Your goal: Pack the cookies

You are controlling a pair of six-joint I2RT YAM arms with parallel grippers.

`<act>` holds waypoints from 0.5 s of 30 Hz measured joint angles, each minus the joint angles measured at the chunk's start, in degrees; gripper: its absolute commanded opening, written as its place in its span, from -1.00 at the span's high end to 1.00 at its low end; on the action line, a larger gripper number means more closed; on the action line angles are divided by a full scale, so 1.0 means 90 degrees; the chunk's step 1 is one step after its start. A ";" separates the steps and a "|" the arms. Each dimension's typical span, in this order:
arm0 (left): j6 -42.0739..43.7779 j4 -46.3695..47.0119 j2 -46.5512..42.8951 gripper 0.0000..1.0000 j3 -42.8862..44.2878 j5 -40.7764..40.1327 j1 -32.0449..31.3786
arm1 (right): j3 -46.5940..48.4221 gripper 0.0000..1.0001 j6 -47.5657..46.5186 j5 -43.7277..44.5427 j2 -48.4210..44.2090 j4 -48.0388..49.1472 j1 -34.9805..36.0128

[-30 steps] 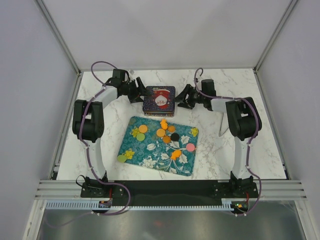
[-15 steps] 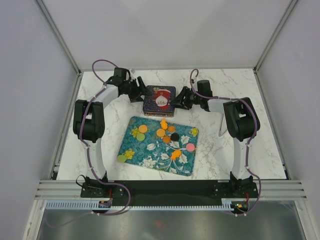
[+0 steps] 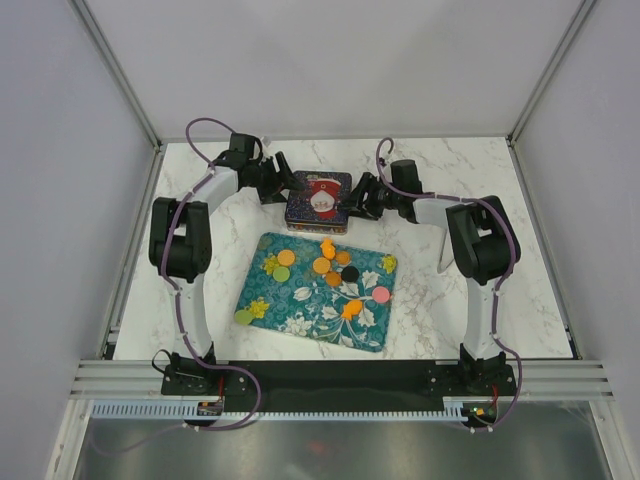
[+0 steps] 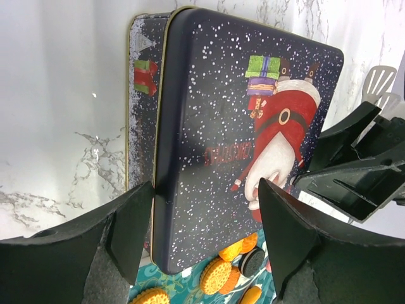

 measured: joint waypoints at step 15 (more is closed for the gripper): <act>0.0138 -0.0335 0.0304 -0.57 0.0199 -0.0338 -0.0051 | 0.0168 -0.53 -0.0109 0.0393 -0.0129 -0.0347 -0.0136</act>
